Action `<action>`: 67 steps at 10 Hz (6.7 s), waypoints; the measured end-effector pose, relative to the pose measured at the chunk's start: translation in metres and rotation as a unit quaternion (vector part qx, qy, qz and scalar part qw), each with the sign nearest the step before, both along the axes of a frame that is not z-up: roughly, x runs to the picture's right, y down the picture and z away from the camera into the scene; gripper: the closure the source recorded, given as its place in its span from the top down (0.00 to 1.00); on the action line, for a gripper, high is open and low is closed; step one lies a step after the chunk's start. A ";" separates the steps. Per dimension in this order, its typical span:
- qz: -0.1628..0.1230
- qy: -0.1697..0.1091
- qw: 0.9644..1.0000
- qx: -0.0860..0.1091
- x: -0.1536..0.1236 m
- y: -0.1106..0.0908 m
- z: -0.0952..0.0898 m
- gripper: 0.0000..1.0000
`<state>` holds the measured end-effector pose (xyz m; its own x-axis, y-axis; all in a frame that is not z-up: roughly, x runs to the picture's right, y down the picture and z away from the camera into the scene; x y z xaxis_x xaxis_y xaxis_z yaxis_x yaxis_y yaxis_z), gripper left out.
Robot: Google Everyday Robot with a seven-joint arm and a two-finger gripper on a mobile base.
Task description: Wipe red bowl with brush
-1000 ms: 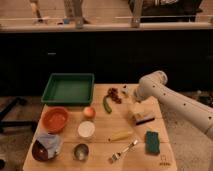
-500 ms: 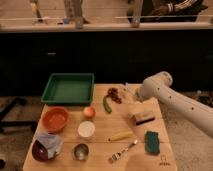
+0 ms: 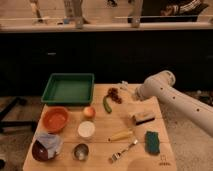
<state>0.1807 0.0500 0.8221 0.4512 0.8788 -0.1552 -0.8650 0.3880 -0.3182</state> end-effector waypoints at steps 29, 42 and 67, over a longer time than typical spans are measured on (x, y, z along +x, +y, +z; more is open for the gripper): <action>-0.322 -0.235 0.916 0.049 -0.245 0.053 -0.125 0.00; -0.388 -0.268 0.882 0.019 -0.320 0.062 -0.114 0.00; -0.371 -0.286 0.881 -0.065 -0.317 0.098 -0.034 0.00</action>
<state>-0.1366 0.1478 0.7880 0.9310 0.3011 0.2062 -0.0726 0.7065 -0.7040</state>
